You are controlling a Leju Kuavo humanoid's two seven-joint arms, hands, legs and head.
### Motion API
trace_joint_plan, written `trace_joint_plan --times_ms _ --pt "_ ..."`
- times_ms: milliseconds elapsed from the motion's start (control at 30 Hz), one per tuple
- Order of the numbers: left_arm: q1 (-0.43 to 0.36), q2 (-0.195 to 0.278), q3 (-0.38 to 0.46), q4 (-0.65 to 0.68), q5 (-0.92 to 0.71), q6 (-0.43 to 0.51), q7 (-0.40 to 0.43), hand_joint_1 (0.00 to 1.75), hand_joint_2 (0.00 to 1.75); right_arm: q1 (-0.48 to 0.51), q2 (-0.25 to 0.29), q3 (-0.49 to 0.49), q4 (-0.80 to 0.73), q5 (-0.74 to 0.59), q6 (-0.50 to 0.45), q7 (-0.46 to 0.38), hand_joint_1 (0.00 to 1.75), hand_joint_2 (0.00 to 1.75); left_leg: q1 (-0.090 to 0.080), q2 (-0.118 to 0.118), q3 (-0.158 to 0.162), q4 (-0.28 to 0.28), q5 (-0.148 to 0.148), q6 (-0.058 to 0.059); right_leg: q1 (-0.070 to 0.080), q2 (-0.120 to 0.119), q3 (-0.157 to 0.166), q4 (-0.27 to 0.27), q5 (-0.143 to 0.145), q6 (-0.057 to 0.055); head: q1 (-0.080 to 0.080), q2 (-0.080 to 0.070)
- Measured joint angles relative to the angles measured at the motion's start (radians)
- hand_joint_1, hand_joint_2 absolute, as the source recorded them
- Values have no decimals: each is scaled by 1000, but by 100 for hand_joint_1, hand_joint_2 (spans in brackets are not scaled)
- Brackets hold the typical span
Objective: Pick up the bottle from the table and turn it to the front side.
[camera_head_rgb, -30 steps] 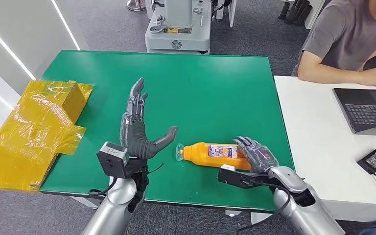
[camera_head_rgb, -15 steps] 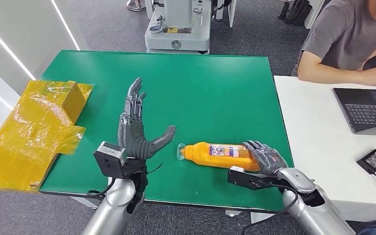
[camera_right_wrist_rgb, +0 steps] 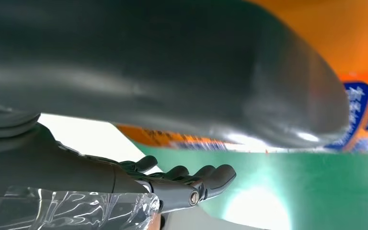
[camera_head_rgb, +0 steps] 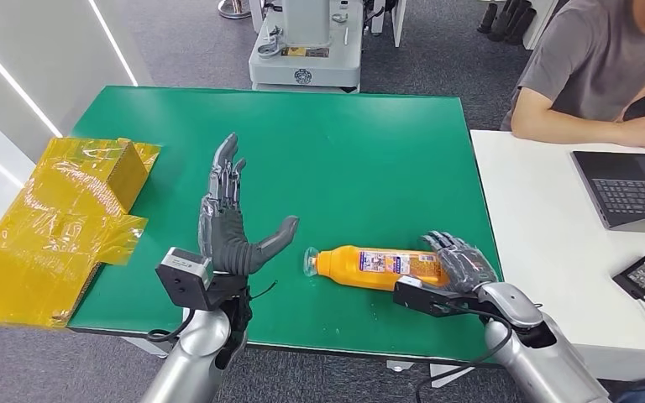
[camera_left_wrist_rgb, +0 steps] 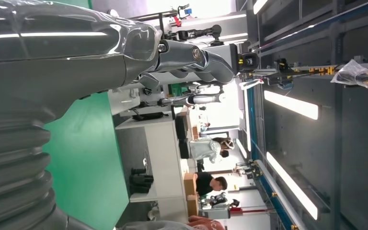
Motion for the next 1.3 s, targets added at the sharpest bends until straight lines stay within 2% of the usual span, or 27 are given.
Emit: trace_joint_plan --times_ms 167,300,500,667,800,1100,1233,1300 --pt "4 1 0 0 2 3 -5 0 175 -35 12 3 2 16 -12 -18 0 0 0 0 0 0 0 0 0 0 0 0 0 0 0 0" --pt "-9 1 0 4 23 19 -17 0 175 -114 40 13 23 16 -19 -57 0 175 0 1 0 0 1 1 0 1 -1 0 0 0 0 0" --pt "-19 5 0 6 44 51 -27 0 175 -258 134 27 87 -53 -107 -102 0 175 0 1 0 0 1 0 0 1 -1 1 0 0 0 0" --pt "-21 7 0 7 53 77 -42 0 175 -326 222 11 125 -207 -210 -138 0 175 0 1 0 0 1 0 0 1 -1 1 0 0 0 0" --pt "-36 7 0 17 71 89 -52 0 175 -347 264 -9 146 -296 -247 -161 0 0 0 1 0 0 1 0 0 1 -1 1 0 0 0 0" --pt "-49 7 0 55 87 75 -80 0 175 -309 273 -17 167 -270 -341 -188 0 0 0 1 -1 1 1 1 0 1 -1 0 0 0 0 0" --pt "-48 7 0 60 79 63 -91 0 175 -279 272 -17 166 -243 -355 -185 0 175 0 1 -1 1 1 1 0 1 -1 0 0 0 0 0" --pt "-47 8 0 63 75 58 -93 0 175 -269 272 -17 166 -237 -356 -181 0 175 0 1 -1 1 1 1 0 1 -2 0 0 0 0 0"
